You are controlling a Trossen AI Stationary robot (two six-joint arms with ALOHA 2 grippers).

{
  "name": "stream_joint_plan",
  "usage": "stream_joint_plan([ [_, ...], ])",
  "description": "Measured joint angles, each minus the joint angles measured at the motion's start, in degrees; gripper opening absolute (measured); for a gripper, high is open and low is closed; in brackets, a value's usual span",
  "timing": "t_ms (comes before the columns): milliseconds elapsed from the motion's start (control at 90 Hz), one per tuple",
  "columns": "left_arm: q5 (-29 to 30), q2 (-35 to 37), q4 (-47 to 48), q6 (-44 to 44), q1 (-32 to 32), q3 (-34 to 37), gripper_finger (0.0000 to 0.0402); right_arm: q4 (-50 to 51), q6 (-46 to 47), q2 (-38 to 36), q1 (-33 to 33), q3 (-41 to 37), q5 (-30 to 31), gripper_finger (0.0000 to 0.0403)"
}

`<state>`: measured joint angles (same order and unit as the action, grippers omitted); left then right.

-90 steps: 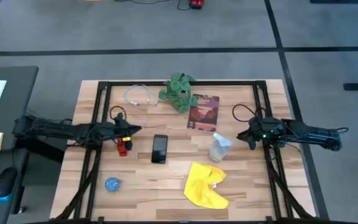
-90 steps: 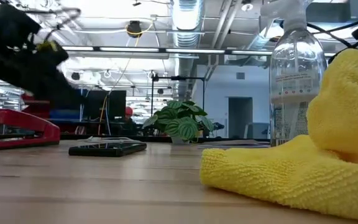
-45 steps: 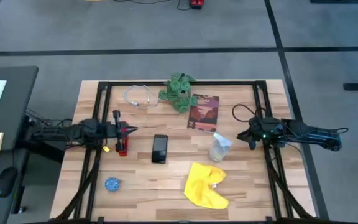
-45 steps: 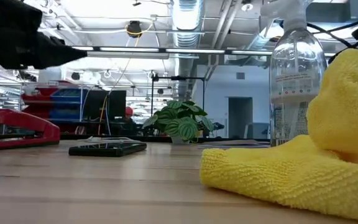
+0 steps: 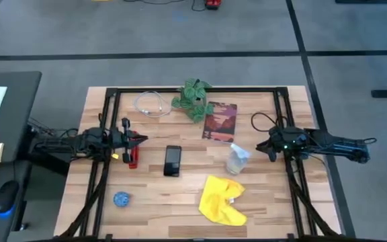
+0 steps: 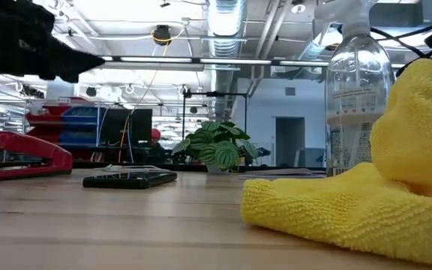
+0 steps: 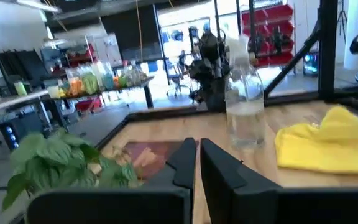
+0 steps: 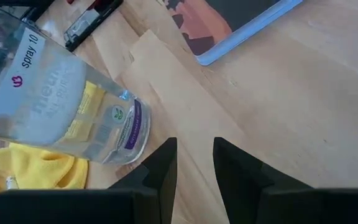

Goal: Apply microfiber cloth
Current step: Return to Home Position

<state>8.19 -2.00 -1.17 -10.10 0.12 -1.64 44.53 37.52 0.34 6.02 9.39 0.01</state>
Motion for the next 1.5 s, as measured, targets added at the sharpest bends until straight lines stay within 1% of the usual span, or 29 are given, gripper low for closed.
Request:
stream_joint_plan([
  [233, -0.2, 0.0, 2.2, 0.1, 0.0, -0.4, 0.0, 0.0, 0.0, -0.2, 0.0, 0.0, 0.0, 0.0092],
  [311, -0.2, 0.0, 2.3, 0.1, 0.0, -0.4, 0.0, 0.0, 0.0, -0.2, -1.5, 0.0, 0.2, 0.0092],
  [356, -0.2, 0.0, 2.3, 0.1, 0.0, -0.4, 0.0, 0.0, 0.1, -0.2, -2.4, 0.1, 2.0, 0.0092],
  [389, -0.2, 0.0, 2.3, 0.1, 0.0, -0.4, 0.0, -0.4, 2.7, -0.2, -3.0, 0.2, 3.5, 0.0092],
  [433, -0.1, 0.0, 2.4, 0.1, 0.0, -0.4, 0.0, -2.8, 6.2, -0.2, -4.1, 0.3, 6.3, 0.0092],
  [489, -0.1, 0.0, 2.3, 0.1, 0.0, -0.4, 0.0, -7.2, 5.9, -0.2, -5.6, 0.3, 10.0, 0.0092],
  [533, 0.0, 0.0, 2.3, 0.1, 0.0, -0.4, 0.0, -12.1, 1.4, -0.2, -6.7, 0.5, 13.6, 0.0092],
  [578, 0.0, 0.0, 2.3, 0.1, 0.0, -0.4, 0.0, -19.4, -6.3, -0.2, -7.6, 0.3, 17.4, 0.0092],
  [611, 0.0, 0.0, 2.3, 0.1, 0.0, -0.3, 0.0, -24.8, -13.6, -0.2, -7.9, 0.3, 18.2, 0.0092],
  [644, 0.0, 0.0, 2.3, 0.1, 0.0, -0.3, 0.0, -30.5, -21.7, -0.2, -8.0, 0.3, 17.8, 0.0092],
  [689, 0.0, 0.0, 2.2, 0.1, 0.0, -0.3, 0.0, -36.0, -32.0, -0.2, -8.2, 0.5, 14.8, 0.0092],
  [733, 0.1, 0.0, 2.0, 0.1, 0.0, -0.3, 0.0, -38.7, -39.8, -0.3, -8.1, 0.5, 10.0, 0.0092],
  [778, 0.3, 0.0, 1.5, 0.1, 0.0, -0.3, 0.0, -38.7, -44.5, -0.2, -8.0, 0.5, 4.2, 0.0092],
  [822, 0.4, 0.0, 1.1, 0.1, 0.0, -0.2, 0.0, -37.9, -46.5, -0.2, -7.5, -0.1, -1.3, 0.0092],
  [878, 0.4, 0.0, 0.9, 0.1, 0.0, -0.2, 0.0, -37.5, -46.9, -0.2, -6.8, -1.7, -7.6, 0.0092],
  [933, 0.4, 0.0, 0.8, 0.1, 0.0, -0.2, 0.0, -39.1, -46.7, -0.2, -5.8, -4.6, -12.1, 0.0092],
  [967, 0.4, 0.0, 0.8, 0.1, 0.0, -0.2, 0.0, -40.9, -46.2, -0.2, -5.2, -6.4, -13.5, 0.0092],
  [1000, 0.4, 0.0, 0.8, 0.1, 0.0, -0.2, 0.0, -45.2, -45.2, -0.1, -4.6, -7.9, -13.8, 0.0092],
  [1022, 0.4, 0.0, 0.7, 0.1, 0.0, -0.2, 0.0, -47.3, -44.3, -0.2, -4.3, -8.7, -13.1, 0.0092],
  [1056, 0.4, 0.0, 0.7, 0.1, 0.0, -0.2, 0.0, -47.6, -44.0, -0.3, -3.7, -8.9, -11.3, 0.0092],
  [1178, 0.3, 0.0, 0.6, 0.1, 0.0, -0.1, 0.0, -46.1, -38.7, -0.2, -0.8, -8.9, -3.1, 0.0092],
  [1233, 0.3, 0.0, 0.6, 0.1, 0.0, -0.1, 0.0, -45.8, -35.6, -0.3, 0.2, -8.9, -0.4, 0.0092],
  [1311, 0.3, 0.0, 0.6, 0.1, 0.0, -0.1, 0.0, -45.6, -32.7, -0.2, 2.0, -8.9, 0.1, 0.0092],
  [1500, 0.2, 0.0, 0.6, 0.1, 0.0, -0.1, 0.0, -45.6, -33.0, 0.0, 4.4, -9.0, 0.1, 0.0092],
])
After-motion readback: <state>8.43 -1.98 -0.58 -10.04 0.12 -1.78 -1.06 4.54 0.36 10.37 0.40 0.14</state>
